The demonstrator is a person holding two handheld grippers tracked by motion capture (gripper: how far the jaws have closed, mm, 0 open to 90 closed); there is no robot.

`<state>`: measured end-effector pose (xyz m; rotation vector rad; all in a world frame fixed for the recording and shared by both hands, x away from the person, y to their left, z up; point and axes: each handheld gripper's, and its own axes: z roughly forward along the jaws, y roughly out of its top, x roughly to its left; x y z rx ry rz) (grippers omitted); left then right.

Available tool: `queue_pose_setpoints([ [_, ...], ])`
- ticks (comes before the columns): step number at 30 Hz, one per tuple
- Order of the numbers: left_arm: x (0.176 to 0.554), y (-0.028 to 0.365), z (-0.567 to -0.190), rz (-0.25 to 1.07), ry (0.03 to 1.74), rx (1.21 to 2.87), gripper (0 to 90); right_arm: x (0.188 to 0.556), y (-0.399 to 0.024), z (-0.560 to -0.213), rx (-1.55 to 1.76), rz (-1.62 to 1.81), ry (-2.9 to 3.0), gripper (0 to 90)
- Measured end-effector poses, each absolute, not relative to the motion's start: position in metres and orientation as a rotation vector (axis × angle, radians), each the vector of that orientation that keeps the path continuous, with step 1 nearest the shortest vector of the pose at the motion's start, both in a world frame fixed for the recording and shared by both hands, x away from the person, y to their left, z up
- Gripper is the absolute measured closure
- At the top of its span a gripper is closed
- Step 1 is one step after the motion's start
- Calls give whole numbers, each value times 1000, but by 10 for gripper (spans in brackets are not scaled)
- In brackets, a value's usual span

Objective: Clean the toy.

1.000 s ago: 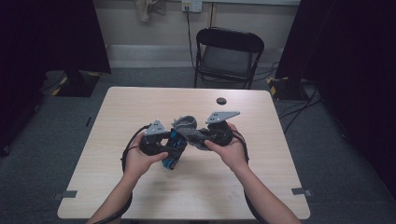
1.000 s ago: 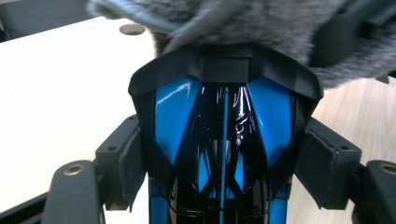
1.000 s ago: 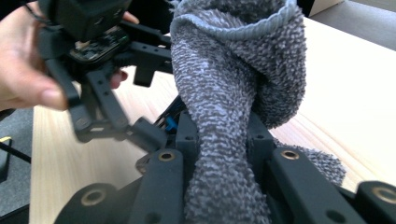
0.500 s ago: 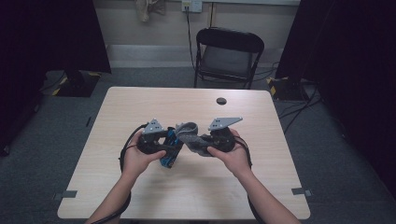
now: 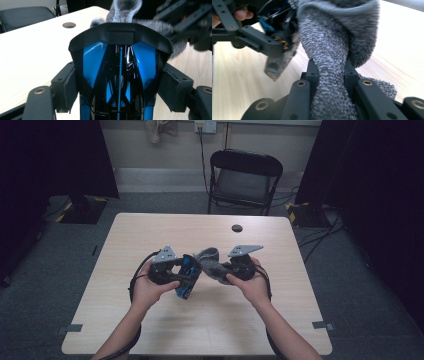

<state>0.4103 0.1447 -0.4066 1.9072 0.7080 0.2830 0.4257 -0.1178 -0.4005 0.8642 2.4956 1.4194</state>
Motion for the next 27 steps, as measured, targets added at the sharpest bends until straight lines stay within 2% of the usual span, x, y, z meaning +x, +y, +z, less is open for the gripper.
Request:
queue_pose_setpoints([
  [27,412,154,-404,302,739,1872,255,406,-77,-437,716,1321,2695,737],
])
